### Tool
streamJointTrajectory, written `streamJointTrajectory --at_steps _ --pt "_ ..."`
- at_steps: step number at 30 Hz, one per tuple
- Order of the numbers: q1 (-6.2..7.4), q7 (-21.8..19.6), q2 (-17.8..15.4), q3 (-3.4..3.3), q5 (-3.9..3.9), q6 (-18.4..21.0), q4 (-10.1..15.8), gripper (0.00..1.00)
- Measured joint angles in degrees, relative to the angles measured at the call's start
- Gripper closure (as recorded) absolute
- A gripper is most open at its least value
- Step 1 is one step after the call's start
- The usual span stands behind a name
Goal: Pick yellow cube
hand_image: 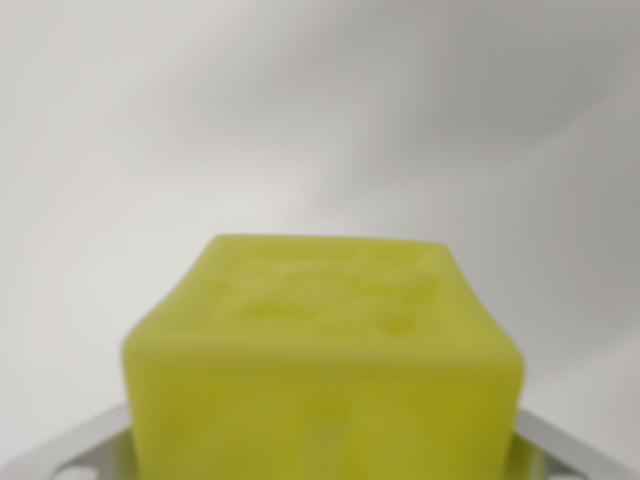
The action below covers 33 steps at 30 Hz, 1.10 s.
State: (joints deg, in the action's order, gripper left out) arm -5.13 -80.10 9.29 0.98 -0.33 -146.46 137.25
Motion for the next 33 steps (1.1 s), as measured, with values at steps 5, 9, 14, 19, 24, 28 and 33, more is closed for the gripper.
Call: streamJointTrajectory --at_steps 5,9,14,19,24,28,33 --pt "0.01 0.0 -1.6 0.00 0.06 1.8 -0.2 1.00" --pt "0.01 0.1 -2.9 0.00 0.10 3.3 -0.4 1.00" --pt "0.02 0.1 -4.4 0.00 0.15 5.1 -0.7 1.00" --pt "0.02 0.1 -5.8 0.00 0.19 6.9 -1.1 1.00" --pt "0.02 0.2 -7.2 0.00 0.23 8.8 -1.5 1.00" --pt "0.02 0.2 -8.3 0.00 0.26 10.3 -2.0 1.00" --pt "0.02 0.2 -9.6 0.00 0.29 12.1 -2.6 1.00"
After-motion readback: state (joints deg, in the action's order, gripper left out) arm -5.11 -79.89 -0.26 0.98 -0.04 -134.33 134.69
